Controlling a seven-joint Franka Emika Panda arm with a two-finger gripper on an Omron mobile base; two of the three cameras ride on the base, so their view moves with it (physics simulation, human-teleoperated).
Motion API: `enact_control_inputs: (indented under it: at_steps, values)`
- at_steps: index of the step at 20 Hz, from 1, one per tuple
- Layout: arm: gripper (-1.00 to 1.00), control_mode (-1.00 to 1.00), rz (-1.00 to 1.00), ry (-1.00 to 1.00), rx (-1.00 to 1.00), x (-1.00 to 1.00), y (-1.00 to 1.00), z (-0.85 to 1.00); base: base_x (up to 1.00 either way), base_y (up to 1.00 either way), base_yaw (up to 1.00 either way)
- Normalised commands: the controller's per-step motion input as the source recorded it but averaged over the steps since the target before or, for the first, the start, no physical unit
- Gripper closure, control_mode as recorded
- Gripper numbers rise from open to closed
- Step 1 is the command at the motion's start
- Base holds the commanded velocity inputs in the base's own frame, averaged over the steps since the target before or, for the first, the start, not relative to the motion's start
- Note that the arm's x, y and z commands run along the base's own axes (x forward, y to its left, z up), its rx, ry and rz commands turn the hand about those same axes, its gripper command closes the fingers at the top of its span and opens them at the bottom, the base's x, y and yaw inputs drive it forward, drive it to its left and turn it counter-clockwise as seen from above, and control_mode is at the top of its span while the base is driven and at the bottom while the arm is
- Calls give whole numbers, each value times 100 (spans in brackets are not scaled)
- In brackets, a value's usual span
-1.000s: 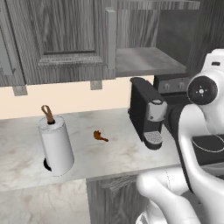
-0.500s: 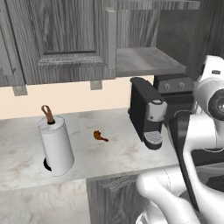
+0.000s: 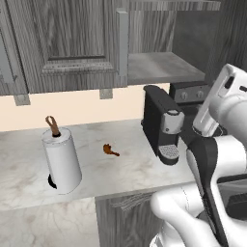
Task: Retrieve the tupperware from the cabinet, then place the raw meat into the tupperware to avoid contamination.
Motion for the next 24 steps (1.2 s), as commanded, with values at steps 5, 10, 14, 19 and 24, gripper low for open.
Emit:
enact_control_inputs:
  at_steps: [5,10,14,19,24]
  values:
    - [-100,-100,14,-22,30,0,44,0,0,0,0]
    - [-100,-100,11,-18,33,0,41,0,0,0,0]
    - [-100,-100,9,-13,34,0,36,0,0,0,0]
    - [-100,-100,9,-8,33,0,36,0,0,0,0]
    - [-100,-100,11,-1,33,0,35,0,0,0,0]
